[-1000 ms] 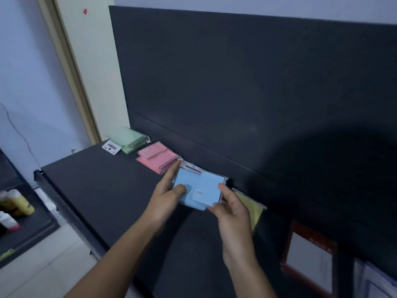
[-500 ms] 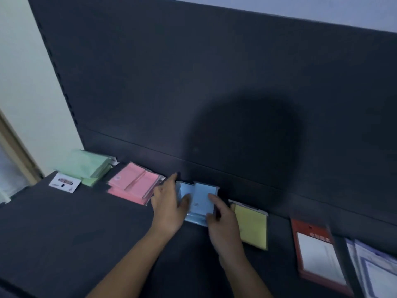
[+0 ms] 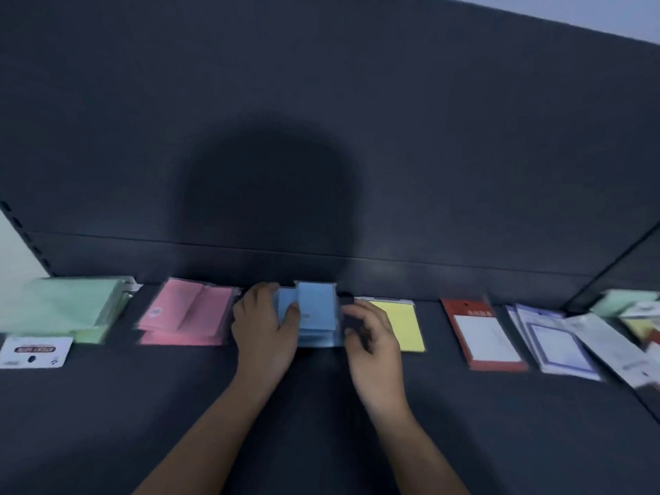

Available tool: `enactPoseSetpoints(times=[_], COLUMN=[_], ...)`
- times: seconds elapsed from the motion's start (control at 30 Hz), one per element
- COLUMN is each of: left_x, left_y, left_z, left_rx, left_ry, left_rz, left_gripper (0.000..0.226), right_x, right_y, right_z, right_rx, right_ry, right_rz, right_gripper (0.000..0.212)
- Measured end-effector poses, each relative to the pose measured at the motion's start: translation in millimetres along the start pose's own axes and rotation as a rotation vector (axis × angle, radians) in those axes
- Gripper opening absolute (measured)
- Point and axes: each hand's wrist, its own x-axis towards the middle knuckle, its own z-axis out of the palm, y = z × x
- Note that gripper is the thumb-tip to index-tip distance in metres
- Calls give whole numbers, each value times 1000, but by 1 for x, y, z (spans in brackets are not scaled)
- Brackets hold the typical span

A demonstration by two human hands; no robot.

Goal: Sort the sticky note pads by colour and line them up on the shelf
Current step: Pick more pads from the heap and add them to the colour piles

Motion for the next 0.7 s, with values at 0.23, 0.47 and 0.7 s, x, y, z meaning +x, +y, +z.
enactPoseSetpoints(times=[0.23, 0.47, 0.7], left_x=[-34, -91, -158], left_y=[56, 107, 170], left_z=[31, 103, 174], left_rx=[-12, -75, -31], left_ry=[-108, -410, -594], left_rz=[397, 556, 604], left_gripper=[32, 26, 29], right_x=[-17, -55, -103], right_y=[9, 29, 52], right_z=[-68, -182, -312], right_rx=[-73, -177, -454], right_ry=[176, 442, 534], right_rz=[47, 155, 224], right_gripper=[41, 36, 22])
